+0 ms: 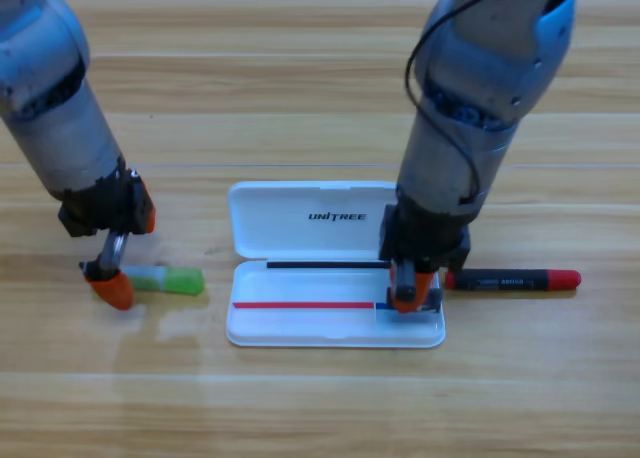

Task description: Clean up eraser and pencils

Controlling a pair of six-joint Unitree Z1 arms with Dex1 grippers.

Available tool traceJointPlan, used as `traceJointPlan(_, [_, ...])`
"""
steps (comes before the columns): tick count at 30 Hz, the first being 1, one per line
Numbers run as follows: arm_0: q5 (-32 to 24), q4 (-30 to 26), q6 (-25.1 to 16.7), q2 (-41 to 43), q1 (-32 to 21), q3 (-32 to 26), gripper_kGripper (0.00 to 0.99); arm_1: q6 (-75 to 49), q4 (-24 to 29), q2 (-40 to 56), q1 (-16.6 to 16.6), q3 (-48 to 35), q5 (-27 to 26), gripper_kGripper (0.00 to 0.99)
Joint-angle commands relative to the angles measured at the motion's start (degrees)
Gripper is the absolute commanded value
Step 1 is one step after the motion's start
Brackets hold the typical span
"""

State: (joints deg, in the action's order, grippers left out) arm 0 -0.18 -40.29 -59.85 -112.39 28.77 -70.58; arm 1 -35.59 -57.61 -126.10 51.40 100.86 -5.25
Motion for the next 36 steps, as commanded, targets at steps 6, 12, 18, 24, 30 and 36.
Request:
traceJointPlan(6, [0.35,3.11,-0.01,-4.42,1.11,1.58,0.919,-0.44,-0.40,-5.64,1.34,1.36,0.16,0.000])
traceJointPlan(12, [0.27,3.28,-0.10,-5.73,1.11,1.32,0.793,-0.09,-0.49,-3.36,1.34,-0.05,0.95,0.742])
traceJointPlan(18, [0.97,2.58,-1.24,-6.70,1.11,1.06,0.531,0.00,-5.67,7.80,1.95,-1.98,1.12,0.864])
traceJointPlan(24, [1.94,1.61,-1.24,-5.29,1.20,0.00,0.000,-0.09,-5.94,20.11,-0.77,-10.59,2.27,0.877])
traceJointPlan(30, [2.73,-1.99,-0.01,-2.75,1.11,-1.84,0.000,-7.65,-5.50,18.35,-7.19,-16.66,6.22,0.888])
traceJointPlan(36, [3.43,-12.80,2.63,0.15,1.90,-10.63,0.000,-12.48,0.74,10.18,-10.97,-17.98,6.13,0.888])
